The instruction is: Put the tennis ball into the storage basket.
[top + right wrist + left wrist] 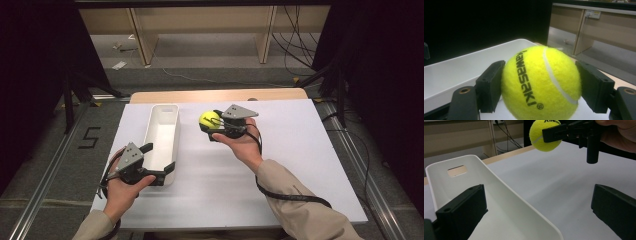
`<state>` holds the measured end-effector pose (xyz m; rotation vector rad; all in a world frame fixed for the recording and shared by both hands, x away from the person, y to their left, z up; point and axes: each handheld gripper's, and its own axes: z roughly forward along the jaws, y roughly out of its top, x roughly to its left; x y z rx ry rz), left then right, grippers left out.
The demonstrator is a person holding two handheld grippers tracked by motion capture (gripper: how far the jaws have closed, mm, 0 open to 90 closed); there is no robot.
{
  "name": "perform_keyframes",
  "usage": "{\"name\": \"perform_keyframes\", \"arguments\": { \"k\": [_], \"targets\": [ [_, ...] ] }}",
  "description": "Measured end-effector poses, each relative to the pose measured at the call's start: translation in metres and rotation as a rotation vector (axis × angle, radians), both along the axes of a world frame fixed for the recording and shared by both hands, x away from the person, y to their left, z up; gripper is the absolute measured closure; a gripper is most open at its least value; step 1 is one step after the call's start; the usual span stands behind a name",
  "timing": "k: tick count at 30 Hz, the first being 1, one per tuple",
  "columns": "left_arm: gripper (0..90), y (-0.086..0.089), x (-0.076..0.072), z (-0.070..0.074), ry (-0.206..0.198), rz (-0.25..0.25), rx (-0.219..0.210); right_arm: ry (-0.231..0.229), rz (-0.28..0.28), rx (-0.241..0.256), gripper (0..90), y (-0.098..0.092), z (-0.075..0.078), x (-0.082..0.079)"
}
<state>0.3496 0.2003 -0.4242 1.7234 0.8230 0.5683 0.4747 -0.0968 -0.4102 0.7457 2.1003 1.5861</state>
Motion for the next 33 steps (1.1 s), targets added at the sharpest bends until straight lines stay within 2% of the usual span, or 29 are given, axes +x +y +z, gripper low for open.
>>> {"name": "perform_keyframes", "arguments": {
  "k": [33],
  "targets": [
    [0.0, 0.0, 0.0, 0.0, -0.001, 0.0, 0.0, 0.002, 0.019, 0.005, 27.7, 0.014, 0.0, 0.001]
  ]
}}
